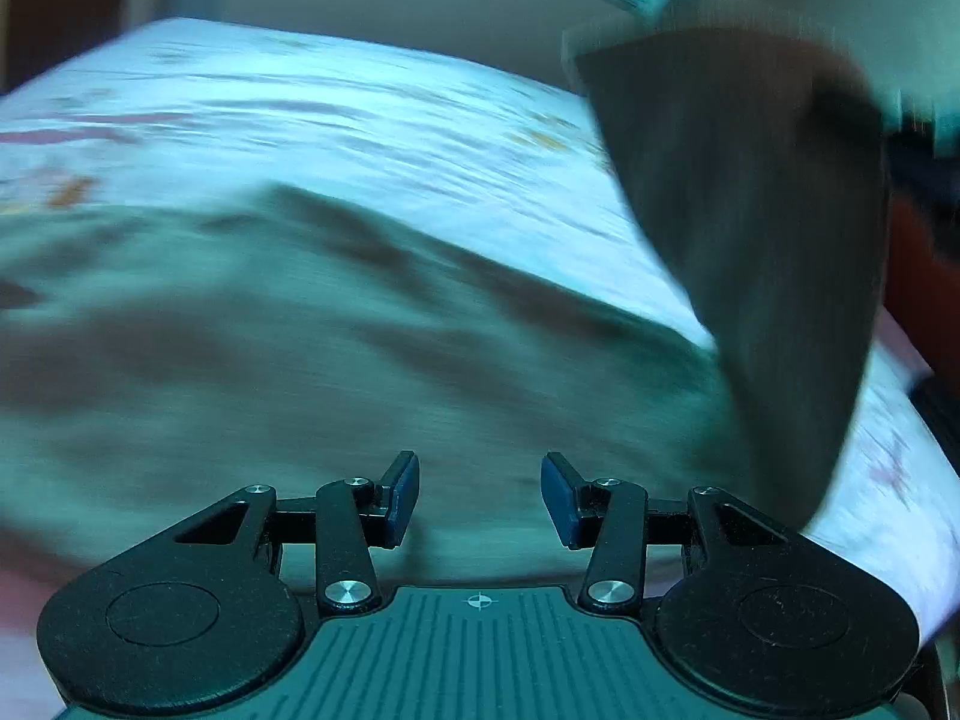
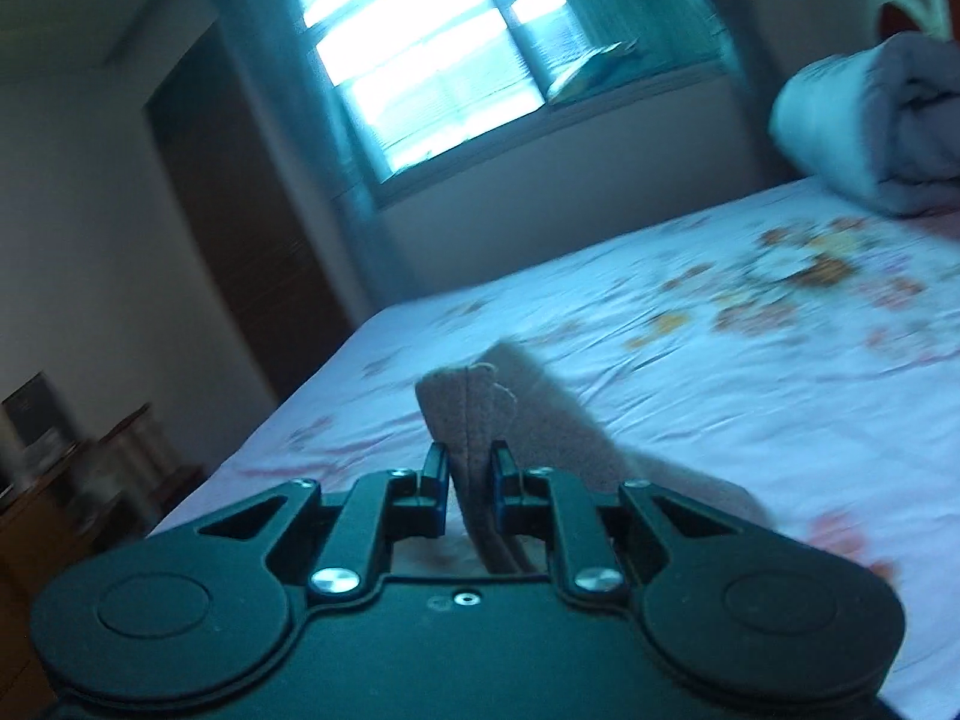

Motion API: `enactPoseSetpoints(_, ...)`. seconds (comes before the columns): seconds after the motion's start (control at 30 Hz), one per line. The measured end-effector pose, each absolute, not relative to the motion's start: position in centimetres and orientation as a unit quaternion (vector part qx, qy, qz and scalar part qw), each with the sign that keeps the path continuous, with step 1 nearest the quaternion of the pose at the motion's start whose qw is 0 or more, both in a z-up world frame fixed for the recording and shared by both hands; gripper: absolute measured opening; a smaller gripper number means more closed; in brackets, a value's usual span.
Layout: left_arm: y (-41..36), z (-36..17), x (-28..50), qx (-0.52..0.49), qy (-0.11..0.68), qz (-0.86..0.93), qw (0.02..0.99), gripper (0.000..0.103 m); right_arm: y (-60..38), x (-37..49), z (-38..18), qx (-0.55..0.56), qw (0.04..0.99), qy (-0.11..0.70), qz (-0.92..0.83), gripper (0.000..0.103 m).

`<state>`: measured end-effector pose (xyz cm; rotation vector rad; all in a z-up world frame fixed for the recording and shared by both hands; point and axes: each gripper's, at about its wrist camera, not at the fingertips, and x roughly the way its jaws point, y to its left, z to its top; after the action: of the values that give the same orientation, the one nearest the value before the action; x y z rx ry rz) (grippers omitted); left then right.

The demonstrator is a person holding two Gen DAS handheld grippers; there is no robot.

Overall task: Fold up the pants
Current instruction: 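Grasp the sweatpants fabric again with the right tool and lift it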

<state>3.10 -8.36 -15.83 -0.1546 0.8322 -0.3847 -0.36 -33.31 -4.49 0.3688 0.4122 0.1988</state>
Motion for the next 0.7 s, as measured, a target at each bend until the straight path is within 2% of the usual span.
enactPoseSetpoints(0.2, 2.4, -14.6, 3.6, -0.089, 0.385, -0.085, 0.915, 0.047, -25.7, 1.5, -9.3, 0.16, 0.94, 0.262, 0.147, 0.005)
enactPoseSetpoints(0.37, 7.8, -14.7, 3.4, -0.114, 0.383, -0.033, 0.916, 0.047, -19.7, 0.7, -14.3, 0.075, 0.934, 0.318, 0.145, 0.005)
enactPoseSetpoints(0.47, 8.7, -15.2, 3.5, -0.134, 0.387, -0.033, 0.912, 0.047, -18.2, 0.7, -16.6, 0.069, 0.921, 0.358, 0.139, 0.014)
enactPoseSetpoints(0.5, 8.6, -15.4, 3.6, -0.134, 0.387, -0.037, 0.912, 0.047, -17.8, 0.8, -16.6, 0.066, 0.918, 0.363, 0.145, 0.022)
enactPoseSetpoints(0.53, 8.4, -15.4, 3.8, -0.137, 0.388, -0.046, 0.91, 0.047, -17.6, 0.8, -16.2, 0.066, 0.914, 0.368, 0.154, 0.037)
enactPoseSetpoints(0.57, 8.3, -15.4, 4.1, -0.145, 0.391, -0.056, 0.907, 0.047, -17.5, 0.7, -15.5, 0.071, 0.911, 0.37, 0.165, 0.045)
enactPoseSetpoints(0.6, 7.8, -15.2, 4.2, -0.153, 0.394, -0.067, 0.904, 0.047, -17.6, 0.8, -14.7, 0.079, 0.911, 0.365, 0.175, 0.048)
enactPoseSetpoints(0.7, 6.7, -14.8, 4.3, -0.17, 0.4, -0.096, 0.895, 0.047, -18.7, 1.2, -12.5, 0.114, 0.909, 0.348, 0.201, 0.047)
